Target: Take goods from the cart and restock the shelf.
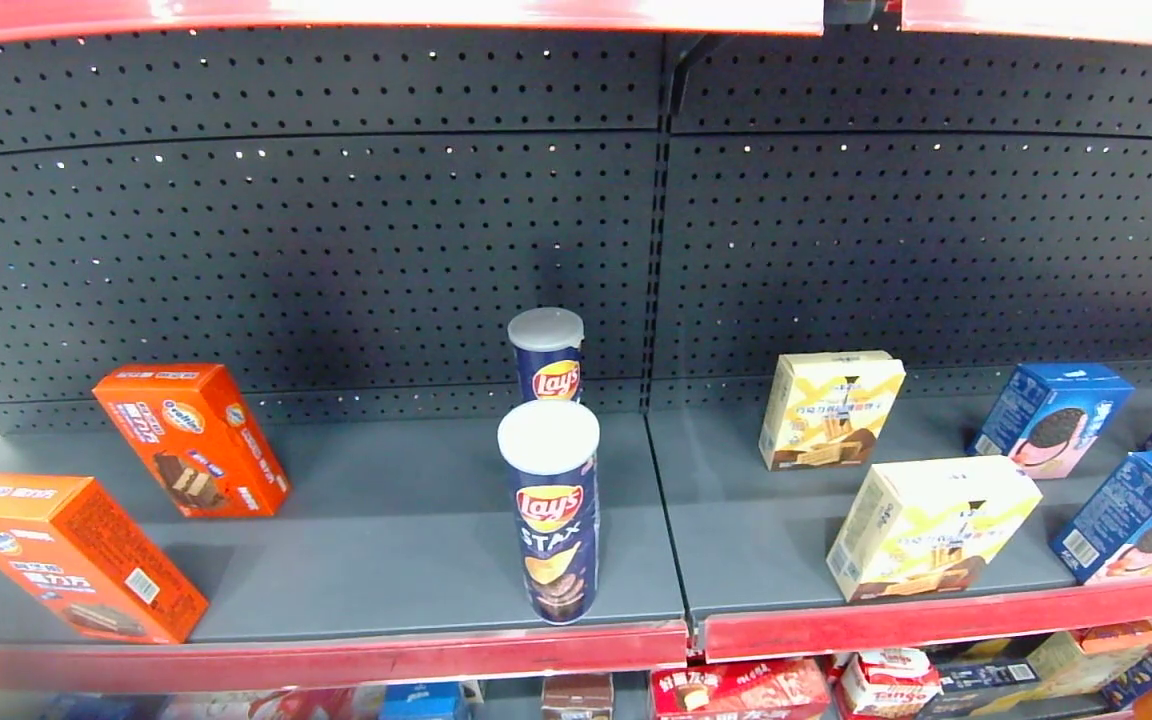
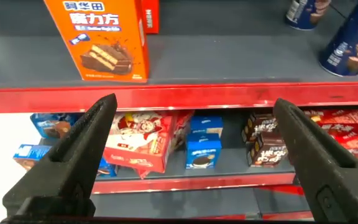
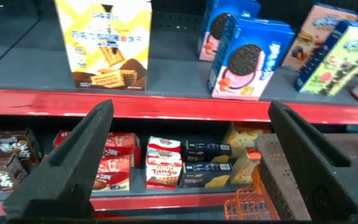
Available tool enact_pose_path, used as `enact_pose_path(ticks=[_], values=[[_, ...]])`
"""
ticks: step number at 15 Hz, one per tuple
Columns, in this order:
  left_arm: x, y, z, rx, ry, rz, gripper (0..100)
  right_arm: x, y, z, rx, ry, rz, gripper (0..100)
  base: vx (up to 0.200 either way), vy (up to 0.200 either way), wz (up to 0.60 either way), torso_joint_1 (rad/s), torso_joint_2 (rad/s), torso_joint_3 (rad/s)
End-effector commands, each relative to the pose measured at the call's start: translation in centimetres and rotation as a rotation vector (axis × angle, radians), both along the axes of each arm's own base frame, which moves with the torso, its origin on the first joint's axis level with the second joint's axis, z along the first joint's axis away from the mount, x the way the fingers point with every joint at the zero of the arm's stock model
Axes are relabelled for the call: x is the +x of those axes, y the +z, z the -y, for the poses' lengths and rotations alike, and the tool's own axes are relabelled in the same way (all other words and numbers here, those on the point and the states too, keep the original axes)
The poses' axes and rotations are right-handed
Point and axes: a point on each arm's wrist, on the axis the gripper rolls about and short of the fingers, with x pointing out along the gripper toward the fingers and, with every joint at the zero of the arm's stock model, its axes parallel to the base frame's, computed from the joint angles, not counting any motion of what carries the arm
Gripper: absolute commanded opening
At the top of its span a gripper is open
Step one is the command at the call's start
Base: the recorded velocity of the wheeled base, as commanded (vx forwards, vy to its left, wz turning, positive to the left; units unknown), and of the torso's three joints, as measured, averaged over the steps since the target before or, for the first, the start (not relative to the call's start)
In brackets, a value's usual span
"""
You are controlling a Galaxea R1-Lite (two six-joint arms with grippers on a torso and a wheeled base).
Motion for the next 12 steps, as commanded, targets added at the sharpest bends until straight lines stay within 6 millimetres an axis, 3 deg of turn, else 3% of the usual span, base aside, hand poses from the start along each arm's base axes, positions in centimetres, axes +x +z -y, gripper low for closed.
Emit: enact_pose_path(ticks=[1,3,6,12], values=[[0.03,-0.09,0.01,0.003,-0.002,-0.004,100,0.02,-0.02,0.02,0.004,-0.009,-0.002,100,0.0,0.0,0.0,0.0,0.0,0.0],[0.01,-0.09,0.05,0.007,-0.019,-0.003,100,0.01,-0.02,0.06,0.007,-0.026,-0.002,100,0.0,0.0,0.0,0.0,0.0,0.0],[0.03,-0.09,0.05,0.006,-0.019,-0.005,100,0.02,-0.04,0.04,0.009,-0.018,-0.003,100,0.0,0.0,0.6,0.002,0.0,0.004],[0.03,-0.09,0.05,0.006,-0.021,-0.005,100,0.01,-0.04,0.06,0.029,-0.023,-0.001,100,0.0,0.0,0.0,0.0,0.0,0.0]])
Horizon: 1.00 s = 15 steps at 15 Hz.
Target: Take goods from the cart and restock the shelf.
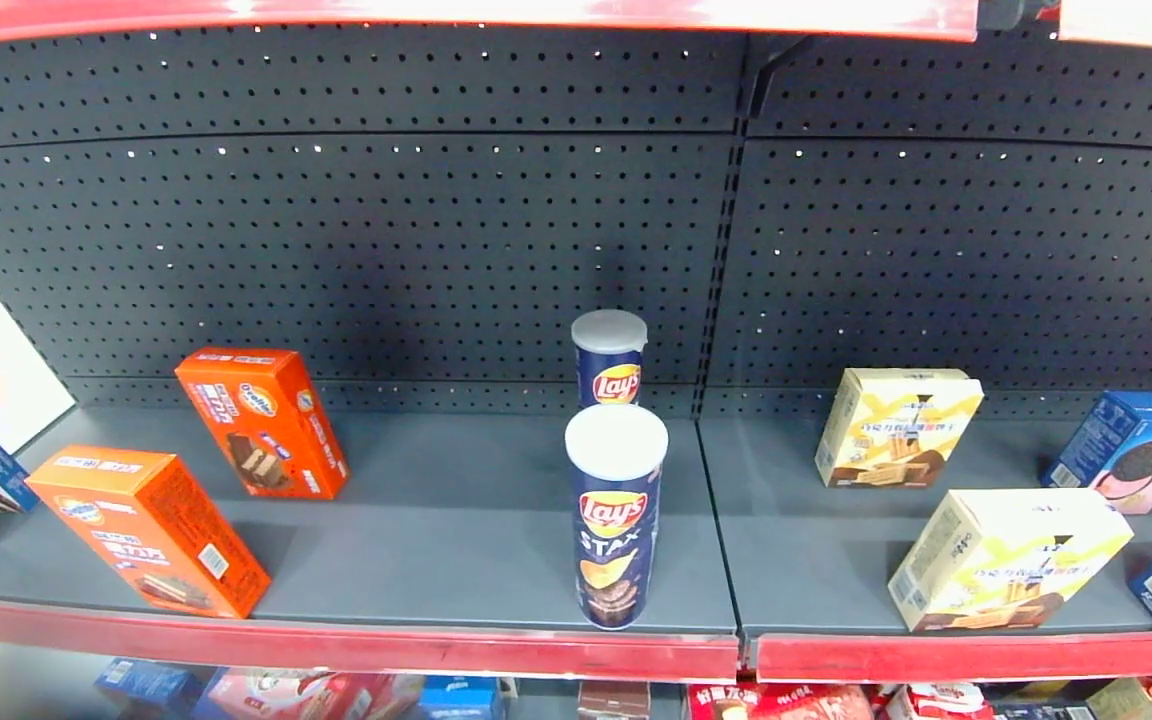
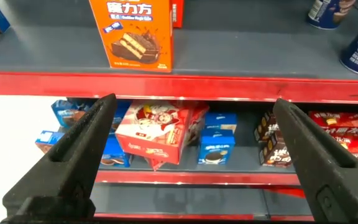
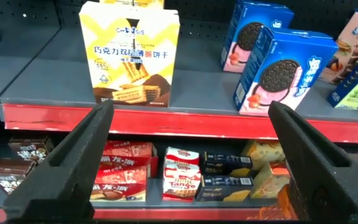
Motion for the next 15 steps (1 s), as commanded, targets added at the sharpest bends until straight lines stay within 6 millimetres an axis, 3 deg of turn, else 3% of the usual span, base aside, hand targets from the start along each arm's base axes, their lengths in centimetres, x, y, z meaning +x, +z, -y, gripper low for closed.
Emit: enact_pose_path(ticks=[1,15], values=[[0.04,0.01,0.0,0.0,0.002,-0.004,100,0.01,0.0,0.0,-0.001,0.002,-0.001,100,0.0,0.0,0.0,0.0,0.0,0.0],[0.04,0.01,0.01,0.0,0.0,-0.004,100,0.02,0.0,-0.09,-0.007,0.038,-0.001,100,0.0,0.0,0.0,0.0,0.0,0.0]])
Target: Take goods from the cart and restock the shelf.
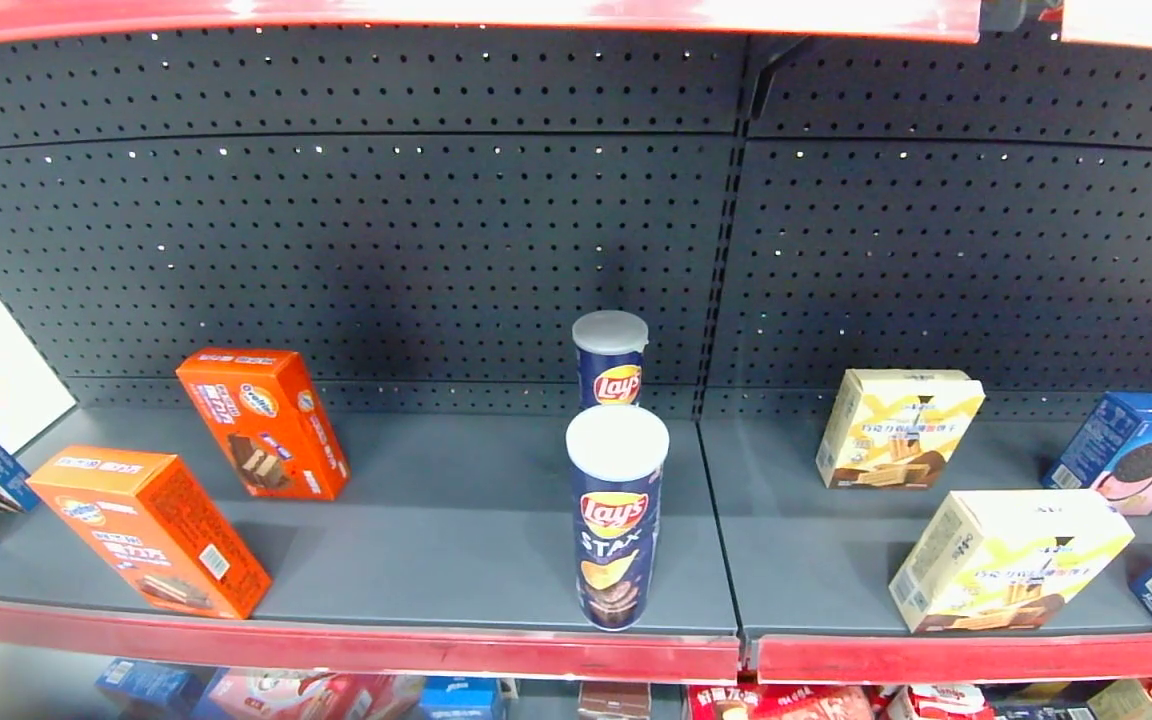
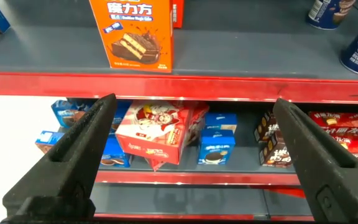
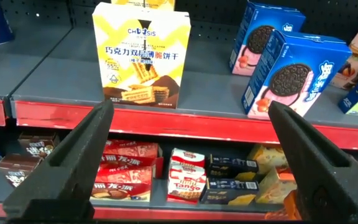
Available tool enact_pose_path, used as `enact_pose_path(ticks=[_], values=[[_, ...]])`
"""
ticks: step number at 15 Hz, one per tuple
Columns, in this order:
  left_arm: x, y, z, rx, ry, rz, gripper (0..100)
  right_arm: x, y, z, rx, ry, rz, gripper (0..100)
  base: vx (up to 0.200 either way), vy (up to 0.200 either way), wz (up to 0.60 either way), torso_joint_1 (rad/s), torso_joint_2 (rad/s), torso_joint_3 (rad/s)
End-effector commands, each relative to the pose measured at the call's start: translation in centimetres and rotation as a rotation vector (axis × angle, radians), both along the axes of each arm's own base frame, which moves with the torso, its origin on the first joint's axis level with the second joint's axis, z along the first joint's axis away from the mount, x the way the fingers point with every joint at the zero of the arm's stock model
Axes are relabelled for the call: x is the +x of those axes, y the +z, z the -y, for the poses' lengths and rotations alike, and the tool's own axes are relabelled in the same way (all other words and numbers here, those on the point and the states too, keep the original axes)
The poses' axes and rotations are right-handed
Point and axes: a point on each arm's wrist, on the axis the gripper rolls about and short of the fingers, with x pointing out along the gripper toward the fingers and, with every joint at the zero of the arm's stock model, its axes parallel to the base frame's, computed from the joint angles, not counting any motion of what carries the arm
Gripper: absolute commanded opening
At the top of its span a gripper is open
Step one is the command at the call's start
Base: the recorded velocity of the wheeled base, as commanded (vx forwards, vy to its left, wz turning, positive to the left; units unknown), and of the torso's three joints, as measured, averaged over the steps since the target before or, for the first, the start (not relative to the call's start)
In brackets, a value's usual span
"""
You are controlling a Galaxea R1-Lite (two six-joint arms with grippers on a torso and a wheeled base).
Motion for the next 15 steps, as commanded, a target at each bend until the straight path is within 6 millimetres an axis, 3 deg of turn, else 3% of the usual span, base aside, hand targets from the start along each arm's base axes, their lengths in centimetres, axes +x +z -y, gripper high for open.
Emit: enact_pose_path(ticks=[1,15], values=[[0.03,0.01,0.0,0.0,0.0,-0.004,100,0.01,0.0,0.0,-0.001,0.0,-0.001,100,0.0,0.0,0.0,0.0,0.0,0.0],[0.03,0.01,0.0,0.0,0.0,-0.004,100,0.01,0.0,0.0,-0.001,-0.002,-0.001,100,0.0,0.0,0.0,0.0,0.0,0.0]])
